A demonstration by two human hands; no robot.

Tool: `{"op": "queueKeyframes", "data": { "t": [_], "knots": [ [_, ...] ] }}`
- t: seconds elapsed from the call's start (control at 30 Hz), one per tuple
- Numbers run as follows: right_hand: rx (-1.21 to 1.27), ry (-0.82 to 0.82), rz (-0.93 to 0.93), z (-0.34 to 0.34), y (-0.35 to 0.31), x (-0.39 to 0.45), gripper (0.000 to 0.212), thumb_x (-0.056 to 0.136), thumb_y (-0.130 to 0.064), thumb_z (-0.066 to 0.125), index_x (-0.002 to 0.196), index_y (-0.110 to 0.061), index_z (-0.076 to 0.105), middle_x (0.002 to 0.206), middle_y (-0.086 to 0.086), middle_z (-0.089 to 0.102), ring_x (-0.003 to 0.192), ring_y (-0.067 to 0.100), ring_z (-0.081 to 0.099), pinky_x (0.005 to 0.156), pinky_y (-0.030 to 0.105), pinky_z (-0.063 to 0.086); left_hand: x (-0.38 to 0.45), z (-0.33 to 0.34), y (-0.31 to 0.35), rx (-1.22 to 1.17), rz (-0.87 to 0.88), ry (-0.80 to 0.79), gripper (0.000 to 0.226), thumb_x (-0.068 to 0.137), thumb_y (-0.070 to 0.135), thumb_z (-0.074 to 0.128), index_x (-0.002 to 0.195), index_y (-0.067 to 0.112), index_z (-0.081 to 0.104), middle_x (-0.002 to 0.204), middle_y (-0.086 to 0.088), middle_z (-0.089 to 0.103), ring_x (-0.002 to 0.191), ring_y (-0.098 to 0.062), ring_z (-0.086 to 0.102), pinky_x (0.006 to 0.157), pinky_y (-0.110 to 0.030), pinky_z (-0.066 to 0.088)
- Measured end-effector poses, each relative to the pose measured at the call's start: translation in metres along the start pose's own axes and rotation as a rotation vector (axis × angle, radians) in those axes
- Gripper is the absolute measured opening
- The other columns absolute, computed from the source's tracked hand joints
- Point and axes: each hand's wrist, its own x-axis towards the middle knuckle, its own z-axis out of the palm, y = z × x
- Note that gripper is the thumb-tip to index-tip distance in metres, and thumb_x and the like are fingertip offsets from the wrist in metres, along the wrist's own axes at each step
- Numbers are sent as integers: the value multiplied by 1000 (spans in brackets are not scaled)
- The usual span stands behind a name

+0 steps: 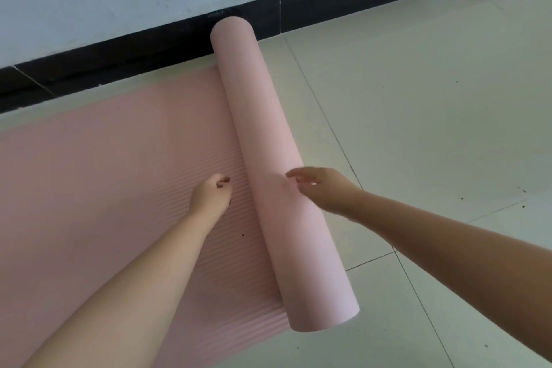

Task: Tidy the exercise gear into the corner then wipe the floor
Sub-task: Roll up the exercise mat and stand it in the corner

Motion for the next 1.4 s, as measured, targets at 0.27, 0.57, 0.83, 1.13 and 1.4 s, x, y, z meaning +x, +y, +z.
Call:
{"op": "queueKeyframes", "data": {
  "t": [0.27, 0.57, 0.83, 1.13, 1.4],
  "knots": [
    [602, 107, 210, 9, -5, 19, 41, 91, 4, 43, 125, -17, 49, 97, 5, 58, 88, 21, 61, 84, 30, 47, -42, -18, 4, -118, 164, 163, 32, 88, 19, 64, 116, 4, 60, 98, 0, 55, 89, -18, 53, 77, -19, 35],
    [285, 1, 211, 24, -40, 40, 50, 93, -3, 49, 141, -10, 37, 128, 14, 57, 63, 9, 48, 58, 20, 37, -68, -13, -24, -220, -24, 212, 45, 83, 15, 68, 126, 9, 53, 122, -9, 58, 98, -18, 56, 85, -30, 47],
    [129, -127, 42, 57, -64, 54, 53, 88, 8, 38, 130, -20, 56, 120, 1, 58, 111, 19, 52, 94, 24, 39, -81, -50, -47, 51, -36, 184, 33, 91, 3, 45, 117, 9, 64, 116, -11, 65, 108, -28, 59, 86, -28, 44],
    [253, -138, -138, 80, -93, 48, 49, 89, 8, 33, 127, -13, 56, 137, 8, 52, 112, 17, 47, 78, 9, 37, -106, -61, -62, -111, -120, 238, 60, 77, 29, 74, 129, 11, 51, 126, -4, 56, 115, -22, 56, 96, -30, 46],
    [310, -62, -72, 90, -77, 42, 36, 94, -10, 48, 130, -12, 54, 128, 5, 57, 111, 14, 52, 83, 17, 36, -109, -66, -64, -65, -241, 80, 72, 78, 41, 70, 134, 23, 30, 114, 0, 55, 111, -26, 58, 87, -31, 44]
  ]
}}
